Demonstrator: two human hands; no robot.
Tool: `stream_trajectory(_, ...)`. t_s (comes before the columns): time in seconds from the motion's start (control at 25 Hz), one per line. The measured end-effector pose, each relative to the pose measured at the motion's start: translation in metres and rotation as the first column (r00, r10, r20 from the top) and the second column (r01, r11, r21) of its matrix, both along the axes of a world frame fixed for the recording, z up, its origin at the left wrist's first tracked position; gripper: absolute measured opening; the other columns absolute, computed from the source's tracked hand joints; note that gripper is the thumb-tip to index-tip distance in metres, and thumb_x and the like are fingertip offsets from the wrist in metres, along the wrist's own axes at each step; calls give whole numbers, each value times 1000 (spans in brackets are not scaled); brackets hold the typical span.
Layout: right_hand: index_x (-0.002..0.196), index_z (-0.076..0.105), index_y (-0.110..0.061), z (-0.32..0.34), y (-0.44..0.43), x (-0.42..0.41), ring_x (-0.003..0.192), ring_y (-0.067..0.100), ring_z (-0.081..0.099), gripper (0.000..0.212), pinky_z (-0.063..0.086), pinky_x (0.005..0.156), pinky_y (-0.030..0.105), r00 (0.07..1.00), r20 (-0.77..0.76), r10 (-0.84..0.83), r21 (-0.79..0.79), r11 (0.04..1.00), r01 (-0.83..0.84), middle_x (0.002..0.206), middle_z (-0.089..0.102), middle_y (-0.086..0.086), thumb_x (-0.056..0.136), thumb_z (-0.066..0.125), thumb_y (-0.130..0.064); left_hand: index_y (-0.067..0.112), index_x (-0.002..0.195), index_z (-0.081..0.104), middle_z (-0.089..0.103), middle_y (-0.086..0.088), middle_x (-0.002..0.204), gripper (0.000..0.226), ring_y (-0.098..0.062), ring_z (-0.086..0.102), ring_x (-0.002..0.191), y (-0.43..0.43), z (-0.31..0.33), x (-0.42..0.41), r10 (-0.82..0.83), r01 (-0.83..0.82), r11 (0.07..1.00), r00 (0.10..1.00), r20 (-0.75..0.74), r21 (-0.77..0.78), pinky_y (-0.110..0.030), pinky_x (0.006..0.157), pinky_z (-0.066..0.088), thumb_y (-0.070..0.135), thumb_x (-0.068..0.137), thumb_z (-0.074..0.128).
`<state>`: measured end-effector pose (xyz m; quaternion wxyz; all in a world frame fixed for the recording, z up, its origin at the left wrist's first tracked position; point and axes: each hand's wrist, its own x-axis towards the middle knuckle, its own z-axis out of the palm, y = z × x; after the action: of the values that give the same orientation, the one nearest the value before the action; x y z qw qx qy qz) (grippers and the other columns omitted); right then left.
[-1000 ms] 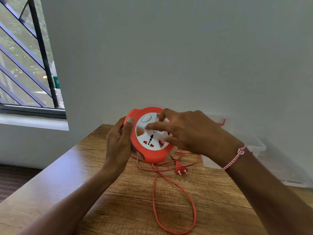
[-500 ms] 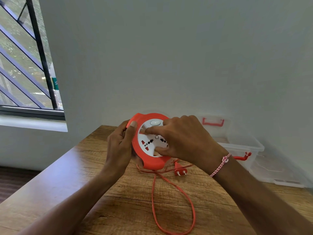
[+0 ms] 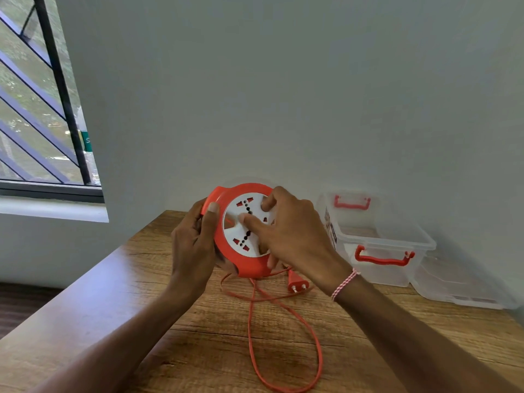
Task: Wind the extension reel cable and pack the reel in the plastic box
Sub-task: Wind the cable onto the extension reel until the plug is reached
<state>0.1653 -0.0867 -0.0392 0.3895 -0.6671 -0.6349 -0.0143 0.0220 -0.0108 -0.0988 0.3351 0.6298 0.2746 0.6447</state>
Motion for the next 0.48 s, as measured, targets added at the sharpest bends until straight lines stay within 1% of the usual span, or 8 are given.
stream_trajectory(0.04, 114, 53, -28, 8, -3, 6, 65, 11, 70, 44, 60, 65, 31, 993, 112, 23, 28, 999, -26, 94, 71, -3, 87, 67, -60, 25, 125, 63, 77, 18, 92, 40, -10, 77, 81, 1, 1, -1, 1, -1, 1000, 1000, 17, -16, -19, 58, 60, 47, 97, 45)
stream_trajectory(0.08, 117, 55, -30, 16, -5, 12, 73, 14, 70, 42, 60, 70, 34, 959, 281, 34, 68, 996, -55, 93, 72, -4, 88, 67, -58, 24, 122, 63, 77, 18, 90, 40, -9, 77, 80, 3, 2, -1, 3, -2, 1000, 999, 33, -30, -18, 57, 58, 48, 96, 44)
stream_trajectory(0.16, 127, 53, -34, 32, -12, 20, 80, 17, 68, 42, 56, 70, 34, 802, 594, 54, 96, 986, -137, 100, 69, -7, 91, 64, -53, 26, 118, 63, 77, 19, 88, 38, -8, 77, 79, 4, 5, -2, 9, -7, 999, 999, 47, -46, -16, 56, 57, 49, 95, 44)
stream_trajectory(0.2, 134, 49, -38, 37, -14, 22, 81, 17, 66, 45, 52, 66, 32, 710, 701, 69, 69, 984, -163, 108, 65, -7, 93, 63, -51, 28, 117, 64, 77, 19, 88, 36, -8, 77, 79, 4, 5, -2, 11, -9, 999, 999, 47, -49, -16, 56, 58, 49, 95, 44)
stream_trajectory(0.28, 145, 39, -44, 38, -15, 21, 80, 16, 62, 52, 42, 59, 27, 568, 819, 85, 3, 989, -151, 124, 59, -3, 97, 60, -47, 32, 115, 64, 77, 18, 89, 32, -9, 77, 78, 3, 7, -3, 5, -3, 999, 999, 41, -50, -17, 57, 59, 48, 96, 44)
stream_trajectory(0.32, 149, 34, -47, 37, -15, 20, 81, 17, 61, 56, 39, 59, 27, 519, 851, 82, -9, 990, -142, 129, 56, -1, 98, 59, -46, 35, 113, 64, 77, 19, 89, 29, -9, 77, 78, 2, 7, -3, -2, 4, 999, 999, 35, -50, -18, 58, 59, 48, 96, 44)
stream_trajectory(0.4, 152, 26, -48, 33, -15, 17, 92, 20, 64, 62, 37, 61, 28, 471, 878, 82, -16, 990, -141, 135, 53, 2, 99, 57, -46, 38, 111, 64, 77, 19, 91, 26, -10, 78, 78, 0, 8, -2, -14, 15, 999, 1000, 26, -45, -20, 59, 60, 47, 96, 44)
stream_trajectory(0.48, 152, 26, -47, 30, -14, 15, 96, 21, 66, 62, 36, 62, 29, 443, 893, 76, -3, 987, -162, 132, 55, 4, 98, 58, -48, 38, 111, 64, 78, 18, 91, 26, -12, 78, 79, -2, 9, -3, -20, 21, 999, 1000, 15, -39, -21, 59, 61, 46, 96, 45)
